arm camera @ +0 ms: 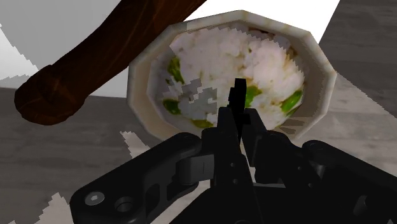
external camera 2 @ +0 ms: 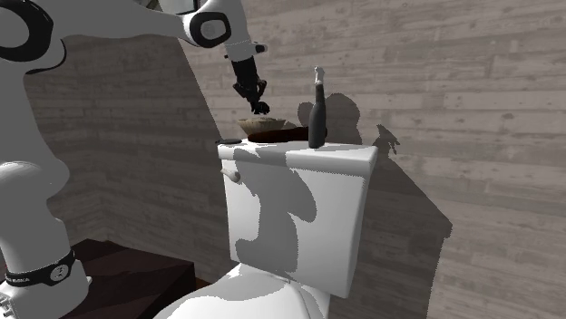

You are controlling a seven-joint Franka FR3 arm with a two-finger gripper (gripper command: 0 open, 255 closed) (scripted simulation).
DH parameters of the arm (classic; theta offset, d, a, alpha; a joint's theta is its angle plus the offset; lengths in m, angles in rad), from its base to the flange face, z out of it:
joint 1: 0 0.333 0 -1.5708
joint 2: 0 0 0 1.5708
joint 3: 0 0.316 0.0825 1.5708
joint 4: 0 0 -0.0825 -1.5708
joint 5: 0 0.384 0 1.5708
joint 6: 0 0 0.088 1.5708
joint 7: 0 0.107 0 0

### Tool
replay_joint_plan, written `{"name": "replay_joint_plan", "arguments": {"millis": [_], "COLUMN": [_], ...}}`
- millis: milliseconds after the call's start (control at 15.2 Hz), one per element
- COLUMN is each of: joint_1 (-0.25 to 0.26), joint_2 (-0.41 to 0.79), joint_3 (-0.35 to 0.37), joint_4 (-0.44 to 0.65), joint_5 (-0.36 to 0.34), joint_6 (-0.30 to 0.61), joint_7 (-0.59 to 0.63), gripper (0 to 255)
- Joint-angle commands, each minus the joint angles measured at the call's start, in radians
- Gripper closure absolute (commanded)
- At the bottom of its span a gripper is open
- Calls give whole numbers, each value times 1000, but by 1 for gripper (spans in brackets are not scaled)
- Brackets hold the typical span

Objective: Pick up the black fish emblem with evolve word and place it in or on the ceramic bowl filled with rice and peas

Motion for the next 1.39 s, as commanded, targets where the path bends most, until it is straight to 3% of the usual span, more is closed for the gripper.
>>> {"name": "replay_joint_plan", "arguments": {"millis": [0,132,198,528,792,1320], "joint_1": [0,0,0,0,-13,-13], "joint_2": [0,0,0,0,-20,-20], "joint_3": [0,0,0,0,-17,-17], "joint_4": [-1,-1,-1,-1,95,95], "joint_5": [0,0,0,0,4,4], "joint_6": [1,1,1,1,-119,-119], "joint_7": [0,0,0,0,1,1], "gripper": [255,255,0,0,0,0]}}
